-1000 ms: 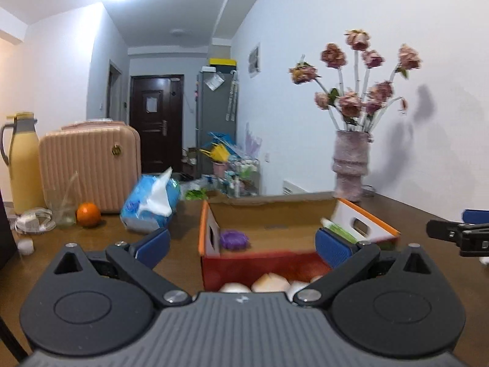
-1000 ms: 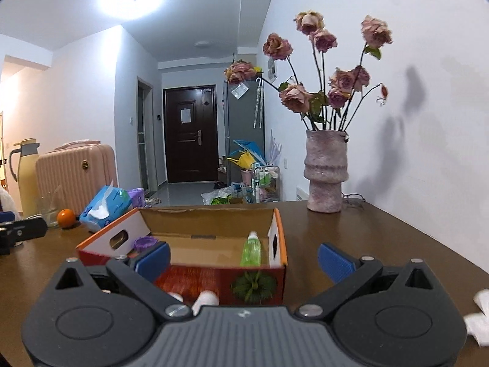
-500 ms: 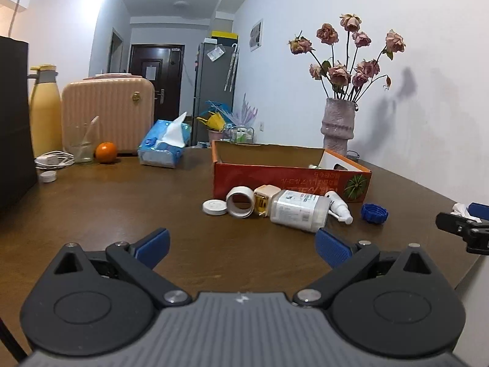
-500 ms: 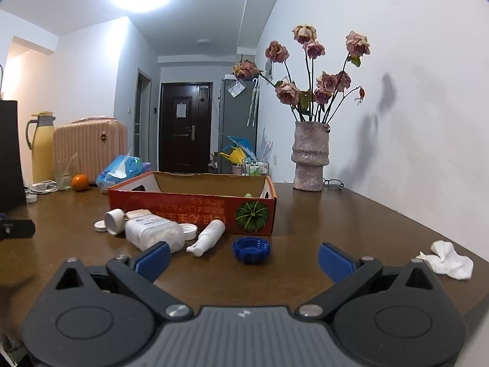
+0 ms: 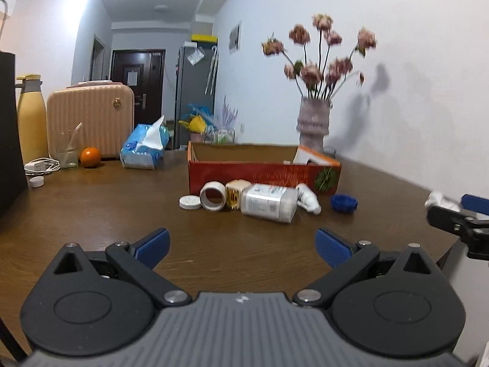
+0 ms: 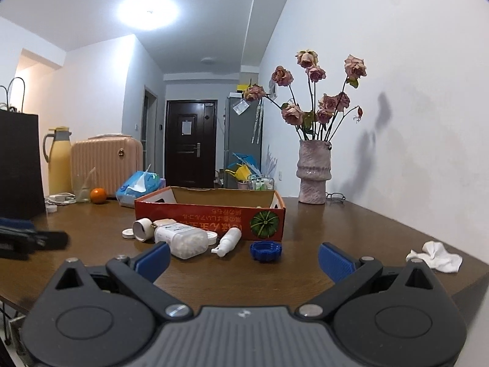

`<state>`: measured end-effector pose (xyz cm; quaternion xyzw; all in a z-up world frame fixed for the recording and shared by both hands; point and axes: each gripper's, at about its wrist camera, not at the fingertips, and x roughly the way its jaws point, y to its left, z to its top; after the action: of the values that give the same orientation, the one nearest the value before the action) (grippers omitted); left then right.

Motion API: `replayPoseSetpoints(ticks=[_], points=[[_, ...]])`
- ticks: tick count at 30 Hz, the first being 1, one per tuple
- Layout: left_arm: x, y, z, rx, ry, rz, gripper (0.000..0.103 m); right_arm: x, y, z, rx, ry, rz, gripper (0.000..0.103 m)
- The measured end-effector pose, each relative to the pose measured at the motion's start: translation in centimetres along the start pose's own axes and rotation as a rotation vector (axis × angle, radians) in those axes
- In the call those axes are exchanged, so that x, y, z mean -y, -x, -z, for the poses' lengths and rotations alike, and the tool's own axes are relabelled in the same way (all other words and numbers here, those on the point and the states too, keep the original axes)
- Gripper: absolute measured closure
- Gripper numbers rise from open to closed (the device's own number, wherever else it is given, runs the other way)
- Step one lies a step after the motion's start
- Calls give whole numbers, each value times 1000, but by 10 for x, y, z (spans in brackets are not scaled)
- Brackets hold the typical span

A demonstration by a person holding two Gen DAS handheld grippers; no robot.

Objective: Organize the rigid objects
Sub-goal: 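Move both tools back toward the remaining items on the table, then grasp the blue cap with the right tool while the left tool grasps the white tape roll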

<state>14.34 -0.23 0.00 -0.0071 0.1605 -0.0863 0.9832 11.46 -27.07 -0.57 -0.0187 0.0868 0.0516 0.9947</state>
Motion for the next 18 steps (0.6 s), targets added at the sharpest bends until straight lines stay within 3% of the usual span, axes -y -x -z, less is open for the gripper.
replayPoseSetpoints(ticks=[5, 13, 18], points=[[12, -15, 3, -20, -3, 14, 0, 4, -10, 9, -38, 35, 0, 0], [28, -64, -5, -64, -52, -4, 0, 18, -45, 18, -125, -130, -51, 0], [22, -97, -22, -84, -49, -11, 0, 22, -66, 12, -138, -124, -48, 0]])
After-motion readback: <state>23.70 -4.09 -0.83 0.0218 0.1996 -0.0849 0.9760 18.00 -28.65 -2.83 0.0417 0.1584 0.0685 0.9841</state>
